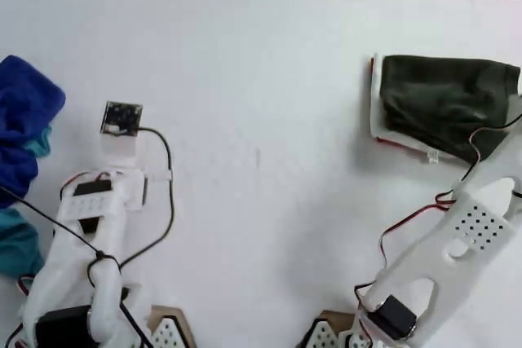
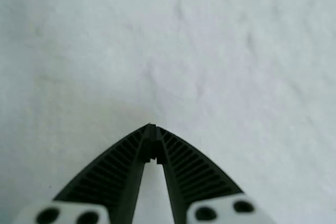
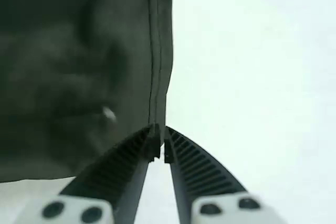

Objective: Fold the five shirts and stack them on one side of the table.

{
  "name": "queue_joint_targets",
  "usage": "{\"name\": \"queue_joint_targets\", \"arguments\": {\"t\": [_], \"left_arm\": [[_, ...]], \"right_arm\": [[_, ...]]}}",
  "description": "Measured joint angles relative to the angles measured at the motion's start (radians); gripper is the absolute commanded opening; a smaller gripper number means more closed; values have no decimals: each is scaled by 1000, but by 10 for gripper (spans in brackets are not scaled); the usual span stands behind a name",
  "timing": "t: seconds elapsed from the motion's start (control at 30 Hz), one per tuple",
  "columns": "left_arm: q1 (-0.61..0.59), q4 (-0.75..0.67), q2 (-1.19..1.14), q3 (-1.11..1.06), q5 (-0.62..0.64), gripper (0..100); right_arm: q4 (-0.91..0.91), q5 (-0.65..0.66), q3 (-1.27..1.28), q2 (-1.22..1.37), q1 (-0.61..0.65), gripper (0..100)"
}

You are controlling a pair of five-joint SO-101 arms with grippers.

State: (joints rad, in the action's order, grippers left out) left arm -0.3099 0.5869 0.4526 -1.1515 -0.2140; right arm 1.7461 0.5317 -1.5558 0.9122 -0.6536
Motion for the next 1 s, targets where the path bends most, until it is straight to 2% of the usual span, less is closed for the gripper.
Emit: {"name": "queue_joint_targets", "arguments": {"t": [0.23,0.57,0.7,0.8,1.0], "left_arm": [[0,0,0,0,0,27],[-3,0,0,0,0,27],[-2,0,0,0,0,27],[-2,0,0,0,0,27],[-2,0,0,-2,0,27]], "right_arm": [[0,0,112,-342,-2,24],[0,0,855,-970,51,24],[0,0,1178,-1224,150,24],[-2,0,1425,-1384,270,24],[-235,0,1992,-1613,465,24]]}}
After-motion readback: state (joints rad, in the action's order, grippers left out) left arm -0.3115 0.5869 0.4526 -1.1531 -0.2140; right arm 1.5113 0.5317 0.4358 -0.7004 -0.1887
